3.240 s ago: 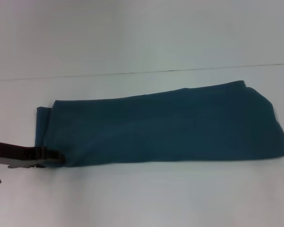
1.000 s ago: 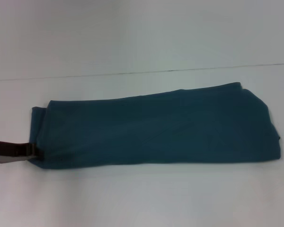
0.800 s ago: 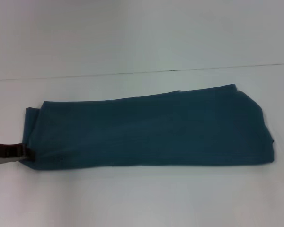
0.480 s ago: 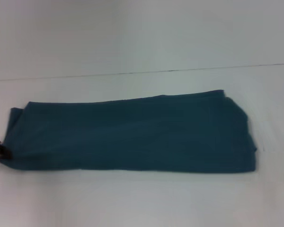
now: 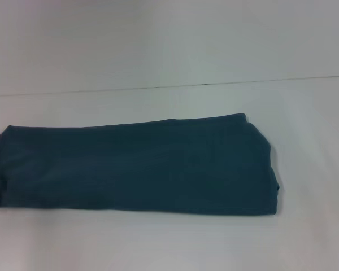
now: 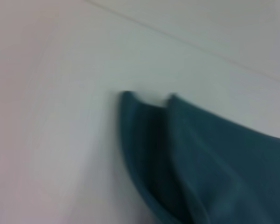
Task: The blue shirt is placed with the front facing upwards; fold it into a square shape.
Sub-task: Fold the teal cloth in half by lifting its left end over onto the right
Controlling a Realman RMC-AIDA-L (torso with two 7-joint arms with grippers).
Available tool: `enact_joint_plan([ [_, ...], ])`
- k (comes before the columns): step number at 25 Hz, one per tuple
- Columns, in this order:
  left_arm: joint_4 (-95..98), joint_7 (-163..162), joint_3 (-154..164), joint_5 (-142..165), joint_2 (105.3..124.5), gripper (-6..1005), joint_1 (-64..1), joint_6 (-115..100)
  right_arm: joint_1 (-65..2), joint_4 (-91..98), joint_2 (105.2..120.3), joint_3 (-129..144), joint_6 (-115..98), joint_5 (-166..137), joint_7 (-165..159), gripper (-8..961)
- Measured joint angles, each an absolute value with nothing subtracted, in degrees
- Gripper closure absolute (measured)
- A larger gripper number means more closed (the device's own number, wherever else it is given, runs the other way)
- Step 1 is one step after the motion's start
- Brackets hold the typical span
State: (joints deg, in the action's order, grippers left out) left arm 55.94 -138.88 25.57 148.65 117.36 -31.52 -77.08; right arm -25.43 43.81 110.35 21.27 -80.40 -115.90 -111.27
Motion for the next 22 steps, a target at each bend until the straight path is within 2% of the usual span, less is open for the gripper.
enact_joint_plan([
  [2,55.9,-137.1,25.7,144.2,118.06,952,-32.2,-79.5,-25.5,43.6,110.39,21.3,-80.4,-115.9,-111.2,934],
  [3,55.5,-134.4,26.4,136.8,119.01,951,-33.5,-83.1,-25.5,43.3,110.41,21.3,-80.5,-115.9,-111.0,934],
  [4,55.5,-134.4,26.4,136.8,119.01,951,-33.5,-83.1,-25.5,43.2,110.41,21.3,-80.6,-115.9,-110.8,933],
  [12,52.7,-131.6,42.9,115.6,124.00,946,-41.9,-85.2,-25.6,42.3,110.60,21.4,-81.4,-115.9,-109.0,932],
  [22,20.8,-114.6,63.9,87.6,124.60,941,-51.3,-65.2,-25.3,42.2,110.91,21.8,-83.4,-115.9,-107.6,931],
])
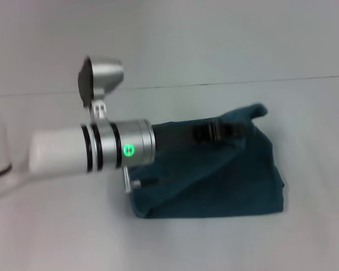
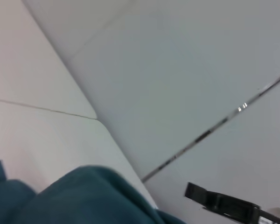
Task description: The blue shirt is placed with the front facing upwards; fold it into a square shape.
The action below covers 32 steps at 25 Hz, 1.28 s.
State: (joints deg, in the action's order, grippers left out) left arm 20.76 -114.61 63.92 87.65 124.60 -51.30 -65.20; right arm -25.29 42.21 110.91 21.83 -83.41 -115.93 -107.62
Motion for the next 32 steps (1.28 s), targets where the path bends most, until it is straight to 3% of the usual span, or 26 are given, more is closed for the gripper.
enact_joint_plan([
  [5,16.0,-108.5,64.6,82.3,124.61,938,-49.6,-66.4,-25.4,42.1,111.00,23.1,-83.3,-115.9,-107.5,930],
  [19,19.8,-107.6,64.7,81.4,124.30,513,-44.4,-74.2,-25.9,41.6,110.96,24.1,-82.6,-117.0,-108.8,928],
  [24,25.1,-106.6,65.2,82.4,124.01,276,-40.4,-74.2,-27.3,41.6,110.61,24.5,-82.8,-122.7,-113.8,927],
  [30,31.0,-102.1,64.2,87.3,123.92,63,-34.7,-73.7,-28.8,41.6,110.42,26.0,-88.7,-126.0,-117.4,906],
  [32,32.2,-100.7,62.9,89.7,123.92,57,-33.2,-73.8,-29.1,41.5,110.39,27.3,-90.2,-127.2,-119.8,899],
])
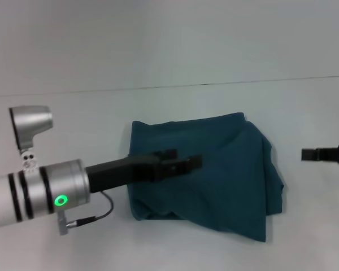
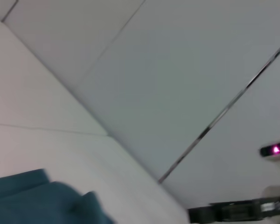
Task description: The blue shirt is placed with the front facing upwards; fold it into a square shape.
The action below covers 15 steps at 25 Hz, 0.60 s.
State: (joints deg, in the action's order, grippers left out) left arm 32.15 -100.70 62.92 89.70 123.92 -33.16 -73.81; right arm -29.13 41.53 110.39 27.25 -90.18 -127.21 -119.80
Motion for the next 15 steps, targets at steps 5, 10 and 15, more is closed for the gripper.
enact_joint_plan([
  [5,33.4,-97.7,58.7,94.1,123.92,47,-30.6,-75.5,-29.5,41.1,110.57,29.8,-92.4,-129.6,-125.7,739],
  [10,34.1,-96.4,56.0,98.0,123.93,47,-29.6,-77.0,-29.7,40.3,110.46,30.3,-92.3,-130.4,-129.8,517],
  [15,34.1,-95.9,54.1,100.7,123.93,47,-29.1,-77.0,-31.8,36.9,110.55,30.4,-88.9,-131.2,-130.4,390],
])
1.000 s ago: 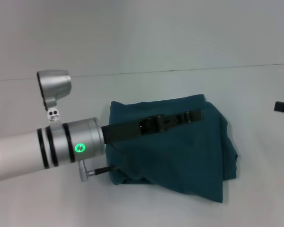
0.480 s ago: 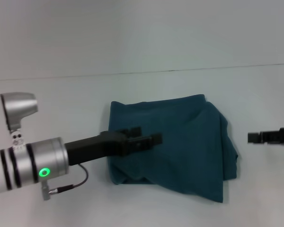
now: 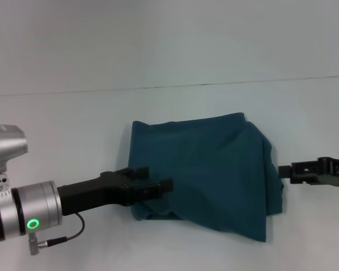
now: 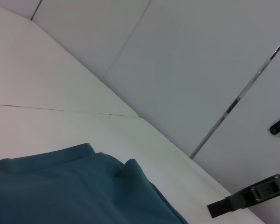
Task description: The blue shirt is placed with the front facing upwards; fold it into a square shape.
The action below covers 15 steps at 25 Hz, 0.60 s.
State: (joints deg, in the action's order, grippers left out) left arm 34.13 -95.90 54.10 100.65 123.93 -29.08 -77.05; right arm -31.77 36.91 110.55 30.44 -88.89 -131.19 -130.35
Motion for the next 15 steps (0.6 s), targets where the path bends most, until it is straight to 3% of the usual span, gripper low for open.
enact_joint_plan([
  [2,34.3,-95.9,53.8,100.7,123.92,47,-28.9,-77.1,-32.8,35.2,110.68,30.5,-87.0,-131.6,-130.3,349],
  [15,34.1,-95.7,52.8,100.8,123.93,47,-28.5,-76.7,-35.1,30.4,111.91,33.0,-78.3,-131.7,-130.5,359],
])
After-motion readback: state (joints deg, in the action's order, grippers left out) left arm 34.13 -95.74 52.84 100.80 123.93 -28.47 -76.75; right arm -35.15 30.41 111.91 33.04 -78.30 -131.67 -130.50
